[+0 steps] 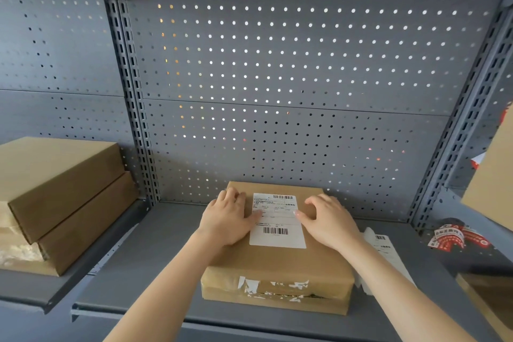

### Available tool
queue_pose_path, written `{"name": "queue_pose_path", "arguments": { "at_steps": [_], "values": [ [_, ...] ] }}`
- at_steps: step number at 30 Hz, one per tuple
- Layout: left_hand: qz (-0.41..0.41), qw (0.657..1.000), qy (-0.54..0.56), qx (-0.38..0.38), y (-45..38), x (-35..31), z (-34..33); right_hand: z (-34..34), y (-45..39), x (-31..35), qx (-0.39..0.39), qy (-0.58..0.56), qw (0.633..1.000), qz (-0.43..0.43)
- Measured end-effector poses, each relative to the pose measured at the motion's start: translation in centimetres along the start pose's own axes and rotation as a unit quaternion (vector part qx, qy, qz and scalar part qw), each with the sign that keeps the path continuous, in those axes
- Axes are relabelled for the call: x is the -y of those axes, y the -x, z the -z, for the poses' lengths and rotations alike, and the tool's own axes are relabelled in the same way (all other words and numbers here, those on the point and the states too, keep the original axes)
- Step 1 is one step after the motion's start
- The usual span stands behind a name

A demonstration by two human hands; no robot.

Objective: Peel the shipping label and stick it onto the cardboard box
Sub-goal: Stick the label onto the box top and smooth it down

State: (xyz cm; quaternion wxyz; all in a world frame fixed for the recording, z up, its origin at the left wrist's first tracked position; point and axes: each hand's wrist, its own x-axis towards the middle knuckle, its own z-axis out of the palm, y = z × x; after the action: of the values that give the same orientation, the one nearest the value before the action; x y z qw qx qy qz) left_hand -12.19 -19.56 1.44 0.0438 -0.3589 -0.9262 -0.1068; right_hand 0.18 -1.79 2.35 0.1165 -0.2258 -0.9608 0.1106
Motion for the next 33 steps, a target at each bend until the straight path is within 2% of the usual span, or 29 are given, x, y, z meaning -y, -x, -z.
{"name": "queue_pose_path", "arguments": {
  "at_steps": [6, 12, 18, 28, 33],
  "values": [
    [0.013, 0.999, 0.008, 0.042, -2.1, -1.0, -0.5, -0.7, -1.6, 0.7, 0.036, 0.046, 0.998, -0.021],
    [0.023, 1.0, -0.012, 0.016, -3.2, -1.1, -1.0, -1.3, -2.9, 1.1, 0.001, 0.09, 0.996, -0.028],
    [0.019, 0.999, -0.017, -0.027, -3.9, -0.5, -1.2, -1.7, -3.6, 0.5, -0.045, 0.082, 0.995, -0.017],
    [0.121, 0.99, -0.031, -0.061, -6.5, -3.1, -1.6, -2.3, -6.2, 2.7, -0.072, 0.087, 0.99, -0.087],
    [0.131, 0.987, -0.038, -0.083, -6.9, -3.2, -2.3, -3.1, -6.4, 2.9, -0.097, 0.075, 0.989, -0.083]
  ]
}}
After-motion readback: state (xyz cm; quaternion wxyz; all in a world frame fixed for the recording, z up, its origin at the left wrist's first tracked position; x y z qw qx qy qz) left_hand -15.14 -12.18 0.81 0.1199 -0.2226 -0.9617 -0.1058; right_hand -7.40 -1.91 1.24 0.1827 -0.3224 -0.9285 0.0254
